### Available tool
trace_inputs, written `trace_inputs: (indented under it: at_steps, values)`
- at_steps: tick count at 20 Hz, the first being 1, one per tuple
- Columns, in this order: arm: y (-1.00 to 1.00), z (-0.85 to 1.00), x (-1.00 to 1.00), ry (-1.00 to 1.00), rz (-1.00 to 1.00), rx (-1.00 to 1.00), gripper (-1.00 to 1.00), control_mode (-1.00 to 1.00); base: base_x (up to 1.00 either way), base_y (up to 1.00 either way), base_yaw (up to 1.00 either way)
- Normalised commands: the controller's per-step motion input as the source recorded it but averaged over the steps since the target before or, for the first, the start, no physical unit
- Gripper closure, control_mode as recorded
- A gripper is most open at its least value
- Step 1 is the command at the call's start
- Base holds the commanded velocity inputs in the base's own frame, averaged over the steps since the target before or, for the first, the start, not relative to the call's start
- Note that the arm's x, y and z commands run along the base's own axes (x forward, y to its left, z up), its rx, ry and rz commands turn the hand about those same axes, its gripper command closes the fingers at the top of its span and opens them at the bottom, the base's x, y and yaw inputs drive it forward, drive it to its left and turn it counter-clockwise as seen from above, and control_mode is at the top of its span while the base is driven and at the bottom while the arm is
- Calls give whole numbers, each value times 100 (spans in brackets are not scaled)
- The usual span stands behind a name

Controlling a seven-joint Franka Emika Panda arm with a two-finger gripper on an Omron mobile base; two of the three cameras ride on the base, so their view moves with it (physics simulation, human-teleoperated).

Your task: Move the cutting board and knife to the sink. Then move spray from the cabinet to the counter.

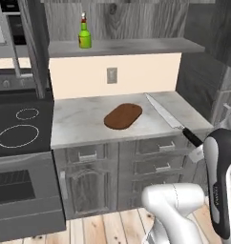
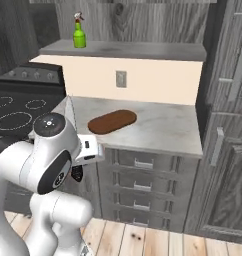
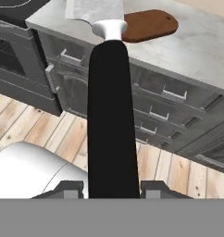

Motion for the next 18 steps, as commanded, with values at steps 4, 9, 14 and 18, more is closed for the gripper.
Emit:
trace_inputs:
  at_steps: [4,9,14,18]
  values:
    - [0,0,0,0,0,0,100,100,-100,-10,0]
    - [0,0,0,0,0,0,100,100,-100,17,6]
    - [0,0,0,0,0,0,100,100,-97,69,37]
    - [0,0,0,0,0,0,100,100,-42,64,73]
